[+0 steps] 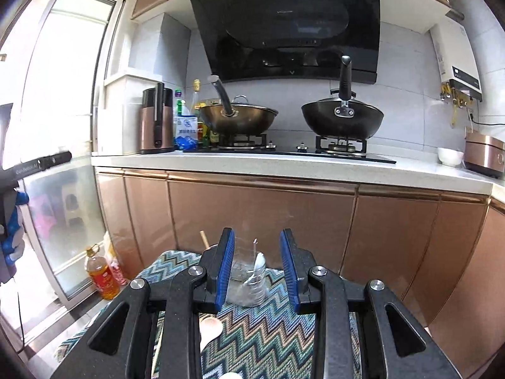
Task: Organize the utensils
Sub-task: 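Grasp another chopstick with the left gripper while the right grasps the pink spoon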
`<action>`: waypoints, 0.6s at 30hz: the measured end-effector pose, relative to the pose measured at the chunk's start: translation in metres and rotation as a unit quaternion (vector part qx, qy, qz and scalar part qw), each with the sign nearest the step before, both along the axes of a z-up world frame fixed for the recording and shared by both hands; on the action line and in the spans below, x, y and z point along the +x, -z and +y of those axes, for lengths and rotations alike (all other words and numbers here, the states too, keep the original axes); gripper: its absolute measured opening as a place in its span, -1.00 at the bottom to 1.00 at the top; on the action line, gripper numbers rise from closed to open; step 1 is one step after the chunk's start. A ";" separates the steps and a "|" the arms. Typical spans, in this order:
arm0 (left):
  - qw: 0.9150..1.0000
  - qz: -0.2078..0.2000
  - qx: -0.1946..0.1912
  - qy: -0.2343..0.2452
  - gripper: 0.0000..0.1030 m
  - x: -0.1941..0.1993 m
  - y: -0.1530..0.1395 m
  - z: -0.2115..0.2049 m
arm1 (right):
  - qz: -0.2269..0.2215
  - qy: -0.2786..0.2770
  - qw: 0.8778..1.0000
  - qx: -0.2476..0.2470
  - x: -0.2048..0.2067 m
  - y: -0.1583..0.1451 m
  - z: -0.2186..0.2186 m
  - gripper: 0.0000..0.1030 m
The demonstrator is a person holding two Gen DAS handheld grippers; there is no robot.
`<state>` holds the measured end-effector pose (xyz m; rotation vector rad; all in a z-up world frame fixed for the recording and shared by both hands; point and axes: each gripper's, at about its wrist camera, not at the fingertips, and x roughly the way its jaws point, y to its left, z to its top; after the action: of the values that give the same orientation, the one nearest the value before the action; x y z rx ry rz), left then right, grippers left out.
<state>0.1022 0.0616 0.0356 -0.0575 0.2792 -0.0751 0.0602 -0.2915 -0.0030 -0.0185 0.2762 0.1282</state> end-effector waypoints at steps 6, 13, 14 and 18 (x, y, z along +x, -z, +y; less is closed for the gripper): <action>0.996 0.087 -0.005 0.017 -0.08 0.015 0.043 0.002 | 0.034 -0.017 0.999 0.004 0.009 0.022 0.002 -0.42; 0.979 0.196 -0.004 0.049 -0.08 0.048 0.114 -0.010 | 0.095 -0.046 0.994 0.022 0.039 0.067 0.002 -0.42; 0.976 0.210 -0.004 0.054 -0.08 0.051 0.124 -0.012 | 0.104 -0.052 0.993 0.025 0.044 0.074 0.002 -0.42; 0.958 0.276 -0.007 0.081 -0.08 0.070 0.167 -0.021 | 0.142 -0.070 0.987 0.034 0.063 0.102 0.004 -0.42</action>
<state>0.1721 0.0410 -0.1314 -0.0684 0.8435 -0.2240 0.1228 -0.2874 -0.1052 0.0489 0.5558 0.2818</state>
